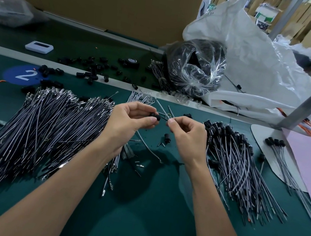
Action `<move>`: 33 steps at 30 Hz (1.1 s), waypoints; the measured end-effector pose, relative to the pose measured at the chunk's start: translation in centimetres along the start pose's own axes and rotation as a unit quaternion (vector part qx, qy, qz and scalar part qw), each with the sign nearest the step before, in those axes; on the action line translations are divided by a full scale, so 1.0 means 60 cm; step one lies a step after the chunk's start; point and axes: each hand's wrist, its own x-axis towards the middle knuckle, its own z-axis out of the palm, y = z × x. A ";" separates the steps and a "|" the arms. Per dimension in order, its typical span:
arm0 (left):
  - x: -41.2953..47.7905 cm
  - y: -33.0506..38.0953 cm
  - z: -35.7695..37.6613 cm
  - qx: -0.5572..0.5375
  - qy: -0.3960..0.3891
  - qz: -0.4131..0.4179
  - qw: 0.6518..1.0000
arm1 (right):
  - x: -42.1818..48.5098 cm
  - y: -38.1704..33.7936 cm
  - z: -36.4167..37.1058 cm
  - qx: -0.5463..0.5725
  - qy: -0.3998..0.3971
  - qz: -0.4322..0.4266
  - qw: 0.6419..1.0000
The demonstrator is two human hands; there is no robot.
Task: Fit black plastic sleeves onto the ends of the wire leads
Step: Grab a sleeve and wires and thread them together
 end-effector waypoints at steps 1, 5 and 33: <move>0.000 0.000 0.000 -0.002 0.001 0.001 1.000 | 0.000 -0.001 -0.001 0.003 0.000 -0.003 1.000; 0.000 0.000 -0.001 -0.006 0.000 0.002 1.000 | -0.002 -0.001 0.000 0.012 -0.013 -0.015 1.000; -0.004 -0.001 0.005 -0.041 -0.011 -0.018 0.999 | -0.001 0.003 0.005 0.031 0.021 -0.060 0.997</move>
